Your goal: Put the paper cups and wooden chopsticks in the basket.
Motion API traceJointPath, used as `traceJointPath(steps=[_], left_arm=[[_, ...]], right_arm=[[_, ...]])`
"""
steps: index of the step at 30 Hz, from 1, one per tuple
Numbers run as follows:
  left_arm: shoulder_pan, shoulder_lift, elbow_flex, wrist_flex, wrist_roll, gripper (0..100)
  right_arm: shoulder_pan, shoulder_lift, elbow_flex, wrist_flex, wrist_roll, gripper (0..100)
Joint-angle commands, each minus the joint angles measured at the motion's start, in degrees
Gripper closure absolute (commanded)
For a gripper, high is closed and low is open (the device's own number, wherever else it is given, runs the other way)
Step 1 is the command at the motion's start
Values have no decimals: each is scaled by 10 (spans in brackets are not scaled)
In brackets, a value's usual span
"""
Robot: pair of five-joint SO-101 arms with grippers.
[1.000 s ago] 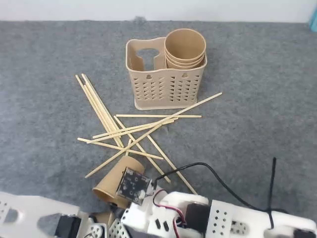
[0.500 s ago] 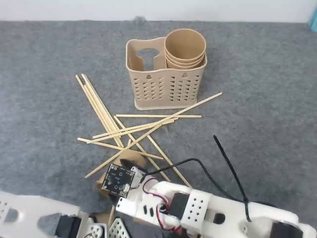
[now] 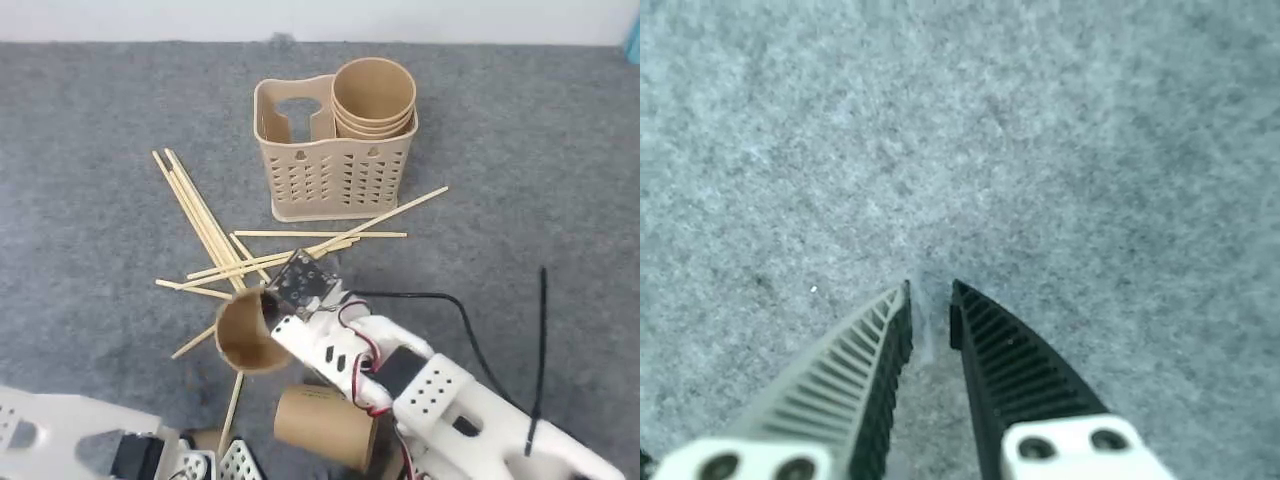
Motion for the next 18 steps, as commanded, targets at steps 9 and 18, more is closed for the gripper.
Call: traceJointPath(steps=[9, 18], left_arm=[[35, -164, 109, -33, 32, 938], [142, -479, 506, -245, 84, 935]], right_arm=[[125, -13, -289, 337, -90, 992], [143, 29, -501, 531, -92, 992]])
